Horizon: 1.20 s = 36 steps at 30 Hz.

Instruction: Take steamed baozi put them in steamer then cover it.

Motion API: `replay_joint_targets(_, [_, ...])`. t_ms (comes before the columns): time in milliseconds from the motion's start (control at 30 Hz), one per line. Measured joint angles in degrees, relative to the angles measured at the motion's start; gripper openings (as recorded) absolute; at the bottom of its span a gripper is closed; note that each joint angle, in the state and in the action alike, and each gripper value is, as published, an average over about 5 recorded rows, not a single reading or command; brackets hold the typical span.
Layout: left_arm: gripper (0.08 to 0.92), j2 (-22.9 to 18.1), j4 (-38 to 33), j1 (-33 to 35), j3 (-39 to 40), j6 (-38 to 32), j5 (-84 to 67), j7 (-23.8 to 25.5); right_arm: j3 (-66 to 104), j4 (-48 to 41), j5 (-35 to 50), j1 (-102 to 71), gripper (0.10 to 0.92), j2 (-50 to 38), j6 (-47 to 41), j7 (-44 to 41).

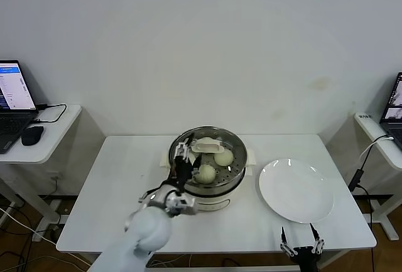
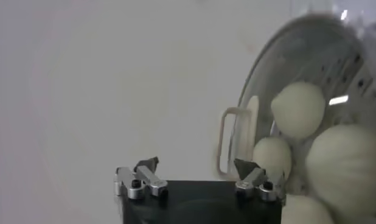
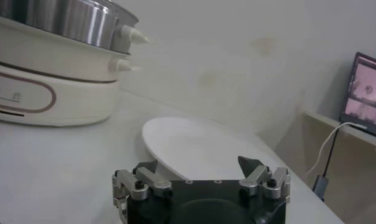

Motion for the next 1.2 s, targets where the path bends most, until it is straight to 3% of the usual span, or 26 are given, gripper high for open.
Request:
replay_joint_targets(300, [0.823,0.7,-5.4,15.2,-12.7,-11.0,-29.7,-13.3,-0.9,0.7,0.7,-0.7,0.823,-0.7,0.9,-0.4])
replay_joint_targets(500, [0.823,0.4,-6.0,25.6,-20.0,-17.4,-47.2,-18.2,-1.9,2.6,3.1,-2.2,0.823,-2.6,1.3,-1.2])
replay_joint_targets(800, [0.823,-1.8,-4.5,37.2,-23.9,-25.3,-57.5,-20.4,-4.1,6.1,6.8,-5.3,0.822,-6.0,0.6,-2.2])
replay_joint_targets(1200, [0.823,-4.4,-2.3,43.7,-26.4,-31.0,-61.5,-19.2,-6.4,9.2,9.0,-8.0,0.822,-8.3,-0.2,-3.3])
